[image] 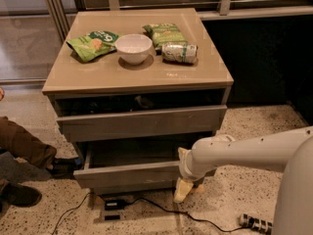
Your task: Close middle drawer
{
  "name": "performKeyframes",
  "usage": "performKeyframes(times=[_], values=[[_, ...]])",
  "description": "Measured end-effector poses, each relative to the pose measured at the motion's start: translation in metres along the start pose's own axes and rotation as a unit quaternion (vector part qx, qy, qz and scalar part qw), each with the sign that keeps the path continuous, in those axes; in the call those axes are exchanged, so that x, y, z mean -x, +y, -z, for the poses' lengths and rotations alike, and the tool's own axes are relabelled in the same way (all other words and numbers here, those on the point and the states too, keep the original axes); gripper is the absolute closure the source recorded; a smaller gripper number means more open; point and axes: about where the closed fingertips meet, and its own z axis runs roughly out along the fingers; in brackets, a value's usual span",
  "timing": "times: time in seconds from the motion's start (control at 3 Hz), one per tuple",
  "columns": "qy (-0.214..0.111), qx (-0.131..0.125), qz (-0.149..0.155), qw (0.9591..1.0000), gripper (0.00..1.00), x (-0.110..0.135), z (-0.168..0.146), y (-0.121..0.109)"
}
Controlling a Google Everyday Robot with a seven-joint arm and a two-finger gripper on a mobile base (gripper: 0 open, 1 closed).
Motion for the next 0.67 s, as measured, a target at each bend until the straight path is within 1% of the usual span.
performKeyframes(times=[0.33, 0.67], values=[[0.000, 0.001, 0.000, 1.0000, 0.19, -0.0002, -0.0001, 0.0010], [0.000, 0.002, 0.000, 1.0000, 0.50, -0.0002, -0.0001, 0.0010]])
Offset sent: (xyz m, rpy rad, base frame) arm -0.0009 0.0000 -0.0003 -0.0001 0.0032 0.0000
